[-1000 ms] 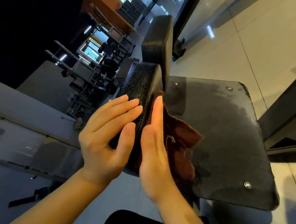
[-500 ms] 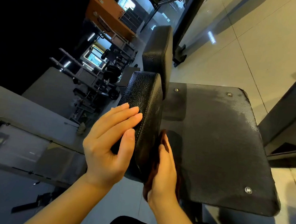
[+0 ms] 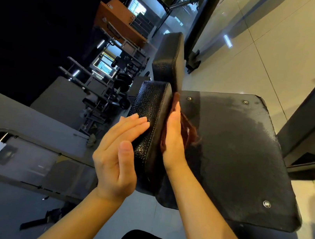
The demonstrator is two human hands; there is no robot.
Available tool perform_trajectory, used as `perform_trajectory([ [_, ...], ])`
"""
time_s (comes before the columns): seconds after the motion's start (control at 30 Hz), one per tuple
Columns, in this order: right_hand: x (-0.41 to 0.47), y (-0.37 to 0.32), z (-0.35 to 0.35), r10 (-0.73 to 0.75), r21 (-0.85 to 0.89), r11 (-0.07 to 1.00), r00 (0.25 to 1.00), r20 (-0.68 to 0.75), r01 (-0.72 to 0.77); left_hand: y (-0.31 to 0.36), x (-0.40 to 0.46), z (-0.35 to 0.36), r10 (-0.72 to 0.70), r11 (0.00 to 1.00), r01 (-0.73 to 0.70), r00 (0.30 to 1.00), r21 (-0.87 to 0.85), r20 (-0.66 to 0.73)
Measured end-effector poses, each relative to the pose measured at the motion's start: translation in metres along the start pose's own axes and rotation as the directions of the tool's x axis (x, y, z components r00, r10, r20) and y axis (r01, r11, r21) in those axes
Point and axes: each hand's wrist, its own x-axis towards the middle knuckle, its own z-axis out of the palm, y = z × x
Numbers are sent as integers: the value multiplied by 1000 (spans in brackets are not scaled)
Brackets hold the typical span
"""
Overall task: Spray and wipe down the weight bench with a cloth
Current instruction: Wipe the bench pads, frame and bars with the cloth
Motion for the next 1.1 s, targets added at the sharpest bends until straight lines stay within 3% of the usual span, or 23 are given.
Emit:
perform_trajectory([
  [0.1,-20,37,1,289,228,930,957,33,-288,0,0,0,-1,1000,1,1000,12,1],
  [0.2,-39,40,-1,391,302,868,918,71,-393,0,-1,0,3,1000,-3,1000,3,-13],
  [0.33,-34,10,-6,256,548,791,961,109,-273,2,-2,2,2,1000,-2,999,-1,-37],
  [0.43,-12,-11,-4,109,631,758,986,126,-164,2,-4,1,-14,1000,14,999,-10,-38],
  [0.57,50,-14,2,174,467,867,984,37,-171,1,-7,4,-23,999,21,998,-27,-62],
  [0.7,96,0,-9,298,410,872,955,-15,-266,-4,-5,6,21,999,-23,997,-32,-74],
  [0.77,91,1,-9,320,281,910,947,-11,-304,-6,-3,6,26,999,-27,997,-21,-67],
  [0.87,55,2,-5,271,153,951,963,10,-269,-4,-4,6,7,1000,-8,997,-17,-83],
  [0.97,4,0,-1,156,299,941,987,25,-156,0,-5,5,-26,1000,26,995,-9,-94],
  [1.1,-60,-3,-8,-27,323,946,989,146,-22,2,-4,5,-43,999,40,994,-29,-100],
])
